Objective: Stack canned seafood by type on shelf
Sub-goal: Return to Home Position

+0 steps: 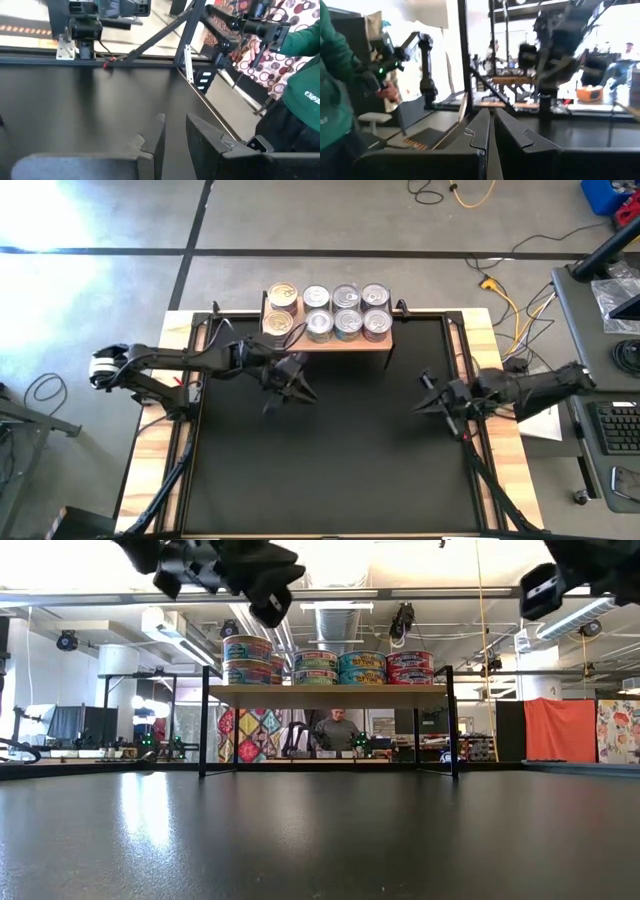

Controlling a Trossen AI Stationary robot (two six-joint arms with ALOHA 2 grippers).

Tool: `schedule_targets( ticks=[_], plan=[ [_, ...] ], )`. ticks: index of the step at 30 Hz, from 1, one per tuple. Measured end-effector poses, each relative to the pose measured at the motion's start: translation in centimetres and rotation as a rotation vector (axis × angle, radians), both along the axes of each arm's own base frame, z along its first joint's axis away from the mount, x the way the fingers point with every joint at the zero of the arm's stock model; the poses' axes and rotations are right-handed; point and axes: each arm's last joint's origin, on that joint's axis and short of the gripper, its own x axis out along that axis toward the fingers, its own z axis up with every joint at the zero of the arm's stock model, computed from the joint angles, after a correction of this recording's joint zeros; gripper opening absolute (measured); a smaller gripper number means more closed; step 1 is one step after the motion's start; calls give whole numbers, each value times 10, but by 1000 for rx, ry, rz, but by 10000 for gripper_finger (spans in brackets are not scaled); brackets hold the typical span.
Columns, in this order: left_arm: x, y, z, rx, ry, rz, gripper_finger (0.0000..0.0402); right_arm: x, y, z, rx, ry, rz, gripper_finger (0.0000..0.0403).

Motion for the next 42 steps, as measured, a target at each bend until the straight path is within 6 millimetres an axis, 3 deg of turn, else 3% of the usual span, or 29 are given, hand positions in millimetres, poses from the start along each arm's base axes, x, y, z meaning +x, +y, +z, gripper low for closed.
schedule_targets(
  ticks=[6, 9, 12, 15, 20, 27, 31, 36, 42],
  plan=[
    [-28, -6, -27, -48, -107, 14, 62, -25, -5, 1, 1, 148, -60, 18],
    [-56, -7, -45, -80, -99, 110, 61, -31, -5, 9, -60, 243, -55, 18],
    [-90, -9, -61, -92, -115, 240, 61, -36, -6, 22, -99, 213, -68, 18],
    [-120, -13, -68, -94, -248, 358, 61, -39, -8, 25, -110, 178, -103, 18],
    [-155, -18, -84, -120, -403, 395, 61, -33, -8, 12, -109, 189, -126, 18],
    [-166, -20, -86, -90, -389, 401, 61, -11, -4, -33, 14, 47, -101, 18],
    [-171, -21, -85, -51, -421, 398, 61, -9, -3, -38, 14, 107, -69, 18],
    [-176, -22, -93, -59, -331, 407, 61, -10, -3, -39, 49, 114, -32, 18],
    [-186, -21, -90, -20, -382, 469, 61, -10, -2, -39, 55, 116, -12, 18]
  ],
)
